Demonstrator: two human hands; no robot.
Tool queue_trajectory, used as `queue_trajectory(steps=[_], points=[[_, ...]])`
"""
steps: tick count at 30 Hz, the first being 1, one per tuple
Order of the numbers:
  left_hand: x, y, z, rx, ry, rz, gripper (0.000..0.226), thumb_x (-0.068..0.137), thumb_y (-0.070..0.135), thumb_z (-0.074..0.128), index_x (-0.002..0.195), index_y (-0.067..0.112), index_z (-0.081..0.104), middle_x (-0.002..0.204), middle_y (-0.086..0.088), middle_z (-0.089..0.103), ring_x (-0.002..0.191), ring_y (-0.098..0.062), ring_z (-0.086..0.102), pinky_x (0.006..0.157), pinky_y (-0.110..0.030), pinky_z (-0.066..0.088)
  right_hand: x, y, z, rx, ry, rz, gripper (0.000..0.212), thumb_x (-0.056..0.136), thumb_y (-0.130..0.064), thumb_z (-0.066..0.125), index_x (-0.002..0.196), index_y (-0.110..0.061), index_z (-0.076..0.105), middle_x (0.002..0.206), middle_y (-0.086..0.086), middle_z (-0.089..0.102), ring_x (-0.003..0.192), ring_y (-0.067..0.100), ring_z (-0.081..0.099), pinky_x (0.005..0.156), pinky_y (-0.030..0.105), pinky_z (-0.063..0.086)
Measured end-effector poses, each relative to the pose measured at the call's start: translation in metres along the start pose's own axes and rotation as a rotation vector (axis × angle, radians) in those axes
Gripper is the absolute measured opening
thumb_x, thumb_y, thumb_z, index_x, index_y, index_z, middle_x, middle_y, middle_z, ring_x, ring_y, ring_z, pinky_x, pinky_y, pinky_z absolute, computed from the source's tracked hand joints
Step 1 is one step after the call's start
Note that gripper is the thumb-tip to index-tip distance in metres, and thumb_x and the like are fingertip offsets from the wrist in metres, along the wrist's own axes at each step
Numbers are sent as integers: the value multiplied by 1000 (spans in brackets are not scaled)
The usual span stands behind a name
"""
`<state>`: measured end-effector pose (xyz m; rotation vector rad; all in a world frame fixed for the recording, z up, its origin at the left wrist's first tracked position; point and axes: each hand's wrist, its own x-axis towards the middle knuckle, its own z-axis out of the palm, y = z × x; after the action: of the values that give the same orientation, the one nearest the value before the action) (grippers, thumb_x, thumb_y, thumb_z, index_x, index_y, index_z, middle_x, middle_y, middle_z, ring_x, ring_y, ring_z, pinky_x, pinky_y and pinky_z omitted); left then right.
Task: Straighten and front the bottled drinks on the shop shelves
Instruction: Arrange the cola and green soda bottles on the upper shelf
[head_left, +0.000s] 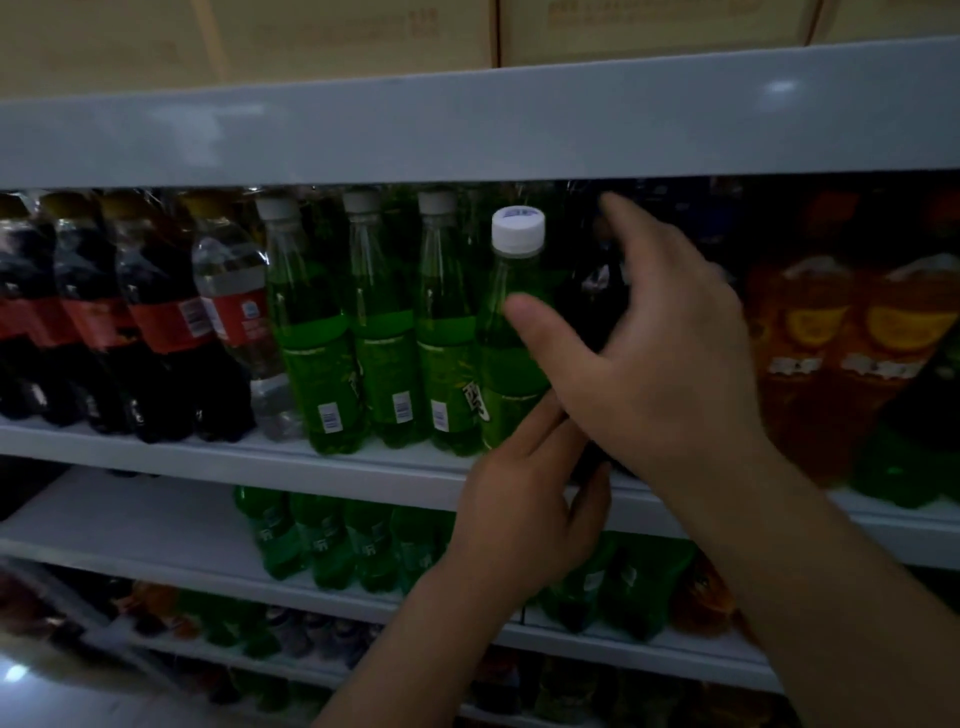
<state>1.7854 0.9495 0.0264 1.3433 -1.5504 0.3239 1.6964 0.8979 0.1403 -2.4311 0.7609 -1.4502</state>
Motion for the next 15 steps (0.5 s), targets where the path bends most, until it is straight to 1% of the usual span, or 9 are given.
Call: queue_trajectory(steps=[1, 3, 4, 5, 7, 9, 10, 12, 15], points=[[1, -2, -1, -30, 12, 14, 13, 86, 13, 61, 97, 8, 63, 102, 2, 60, 83, -11, 58, 60, -29, 48, 8, -6, 7, -1, -65, 37, 76, 76, -73, 51, 132, -21, 47, 125, -5, 56, 112, 8, 51, 91, 30, 45], [1, -5, -4, -87, 1, 19, 9, 86, 10, 60, 93, 6, 63, 94, 4, 57, 84, -6, 54, 68, -21, 44, 23, -14, 19, -6, -122, 88, 69, 70, -78, 52, 114, -24, 55, 107, -8, 61, 95, 9, 57, 78, 35, 52], [-1, -7, -6, -110, -10, 18, 12, 86, 9, 60, 96, 6, 65, 95, 2, 61, 86, -5, 55, 71, -19, 44, 30, -16, 24, 2, -127, 103, 61, 70, -75, 57, 105, -25, 56, 97, -9, 61, 85, 7, 57, 71, 31, 52], [-4, -9, -8, -115, -12, 13, 15, 85, 10, 60, 98, 6, 67, 96, 0, 65, 86, -5, 58, 72, -18, 45, 34, -16, 28, 18, -132, 115, 51, 71, -69, 62, 97, -26, 56, 90, -10, 60, 77, 1, 56, 64, 22, 50], [-14, -14, -12, -40, 56, -19, 15, 85, 12, 61, 96, 9, 70, 89, 0, 69, 78, -5, 61, 69, -16, 48, 41, -14, 30, 71, -155, 144, 31, 74, -56, 69, 83, -31, 53, 79, -17, 55, 67, -10, 53, 51, 5, 40], [-23, -21, -16, 108, 193, -127, 8, 83, 14, 65, 89, 12, 69, 82, 2, 66, 73, -4, 57, 68, -10, 42, 47, -12, 29, 115, -197, 181, 24, 77, -48, 71, 75, -34, 51, 73, -18, 55, 61, -15, 52, 45, 3, 37], [-25, -25, -18, 165, 259, -208, 7, 81, 15, 68, 88, 12, 68, 81, 3, 64, 73, -3, 56, 67, -9, 39, 49, -11, 29, 124, -228, 196, 23, 79, -45, 70, 74, -33, 51, 73, -16, 56, 59, -10, 54, 43, 6, 37], [-27, -33, -20, 213, 318, -350, 17, 79, 22, 73, 91, 13, 65, 86, 5, 62, 77, -3, 54, 68, -11, 39, 54, -12, 27, 133, -304, 216, 17, 83, -39, 67, 79, -31, 53, 74, -11, 59, 54, -1, 57, 42, 14, 40], [-30, -36, -17, 186, 267, -424, 35, 77, 31, 77, 104, 15, 63, 96, 6, 64, 88, 2, 51, 74, -11, 41, 63, -18, 22, 211, -420, 275, 8, 87, -27, 64, 89, -25, 57, 72, -1, 62, 41, 1, 55, 33, 16, 36]])
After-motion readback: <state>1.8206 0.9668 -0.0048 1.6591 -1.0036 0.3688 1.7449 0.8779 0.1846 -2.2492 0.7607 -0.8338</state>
